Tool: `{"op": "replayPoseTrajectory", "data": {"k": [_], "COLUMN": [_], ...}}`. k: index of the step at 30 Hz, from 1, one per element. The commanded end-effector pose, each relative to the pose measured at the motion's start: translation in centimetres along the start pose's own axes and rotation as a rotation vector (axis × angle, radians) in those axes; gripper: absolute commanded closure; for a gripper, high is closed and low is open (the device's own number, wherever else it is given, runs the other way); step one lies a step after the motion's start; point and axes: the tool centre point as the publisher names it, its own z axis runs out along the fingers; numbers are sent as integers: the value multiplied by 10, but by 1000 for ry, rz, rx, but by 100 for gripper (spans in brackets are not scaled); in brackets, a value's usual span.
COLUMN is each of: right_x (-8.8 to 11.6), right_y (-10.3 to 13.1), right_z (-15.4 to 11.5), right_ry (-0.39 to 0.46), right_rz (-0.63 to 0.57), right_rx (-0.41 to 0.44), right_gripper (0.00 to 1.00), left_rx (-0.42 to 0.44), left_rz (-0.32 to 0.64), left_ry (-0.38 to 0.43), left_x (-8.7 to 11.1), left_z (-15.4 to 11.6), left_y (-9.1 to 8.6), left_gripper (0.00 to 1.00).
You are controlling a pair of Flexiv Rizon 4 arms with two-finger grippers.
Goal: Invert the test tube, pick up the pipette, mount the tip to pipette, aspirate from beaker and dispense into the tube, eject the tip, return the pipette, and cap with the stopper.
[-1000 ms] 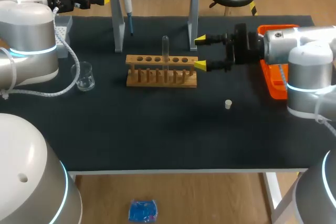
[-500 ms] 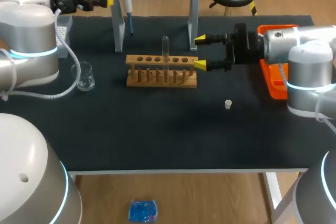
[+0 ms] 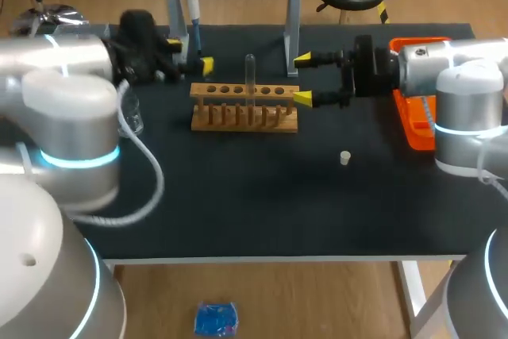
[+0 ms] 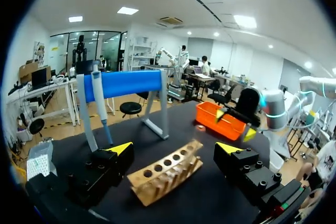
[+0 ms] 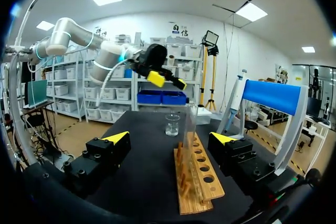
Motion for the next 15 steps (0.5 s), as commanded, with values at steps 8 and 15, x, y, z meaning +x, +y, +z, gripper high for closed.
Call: {"op": "replayPoseTrajectory", "data": {"k": [8,15], "right_x": [0,0], "right_y": [0,0], "right_z": [1,1], "right_ry": [-2,-2], "right_rz": [-1,-1], "right_rx": [0,0], "right_gripper": [0,0], "left_rx": [46,59], "left_rz": [110,181], "left_ry": [-43,29], "left_x": [17,-1], "left_z": [10,18], "left_y": [36,25], "left_gripper": [0,0]}}
